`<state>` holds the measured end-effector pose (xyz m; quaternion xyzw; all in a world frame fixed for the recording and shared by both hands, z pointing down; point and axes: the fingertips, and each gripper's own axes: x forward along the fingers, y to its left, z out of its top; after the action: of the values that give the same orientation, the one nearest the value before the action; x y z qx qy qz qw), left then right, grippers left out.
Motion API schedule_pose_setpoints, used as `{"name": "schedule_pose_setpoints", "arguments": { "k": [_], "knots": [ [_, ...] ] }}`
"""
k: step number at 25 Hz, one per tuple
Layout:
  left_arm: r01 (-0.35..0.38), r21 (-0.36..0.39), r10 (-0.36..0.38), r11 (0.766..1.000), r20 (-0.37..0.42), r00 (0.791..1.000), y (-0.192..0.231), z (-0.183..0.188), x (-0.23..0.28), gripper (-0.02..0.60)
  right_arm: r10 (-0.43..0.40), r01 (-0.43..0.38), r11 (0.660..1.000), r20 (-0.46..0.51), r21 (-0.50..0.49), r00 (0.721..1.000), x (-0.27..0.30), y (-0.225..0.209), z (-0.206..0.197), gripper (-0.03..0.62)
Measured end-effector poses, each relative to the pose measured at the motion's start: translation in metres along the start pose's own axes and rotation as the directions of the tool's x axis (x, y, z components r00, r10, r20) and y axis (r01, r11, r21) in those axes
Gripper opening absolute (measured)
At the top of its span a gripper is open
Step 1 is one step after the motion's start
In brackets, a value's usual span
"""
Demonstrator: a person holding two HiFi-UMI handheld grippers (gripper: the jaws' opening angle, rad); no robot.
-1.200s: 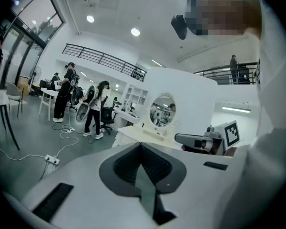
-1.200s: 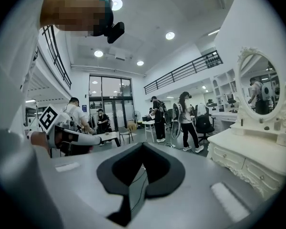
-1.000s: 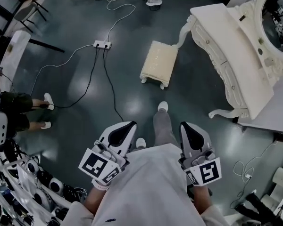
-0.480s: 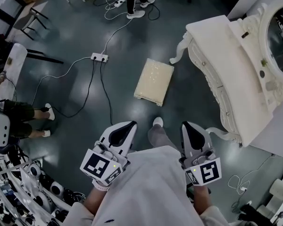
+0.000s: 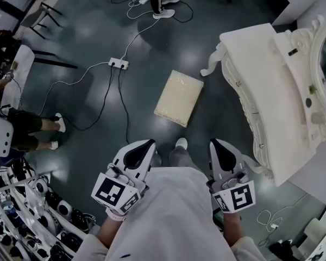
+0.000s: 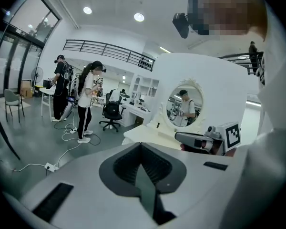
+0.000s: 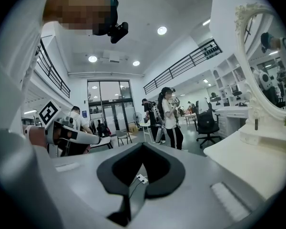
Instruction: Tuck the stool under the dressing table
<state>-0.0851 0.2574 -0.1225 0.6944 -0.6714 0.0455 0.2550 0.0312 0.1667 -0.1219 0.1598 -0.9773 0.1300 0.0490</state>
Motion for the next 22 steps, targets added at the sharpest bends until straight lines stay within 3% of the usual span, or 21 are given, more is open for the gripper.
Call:
{"name": "schedule_pose_setpoints", "arguments": {
  "k": [6,22],
  "knots": [
    [-0.006,-0.002,0.006,1.000,-0.031,1.000,0.012,0.004,0.018,0.008,-0.014,0.014,1.000,-0.004,0.027,1.000,0.012,-0.013,-0.004,0.011],
    [0.146,-0.032,-0.149,0.989,-0.161,0.976,0.064,-0.009,0.082,0.008,-0.175,0.177,0.983,-0.041,0.050,0.984,0.047,-0.031,-0.003,0.011]
  ]
}}
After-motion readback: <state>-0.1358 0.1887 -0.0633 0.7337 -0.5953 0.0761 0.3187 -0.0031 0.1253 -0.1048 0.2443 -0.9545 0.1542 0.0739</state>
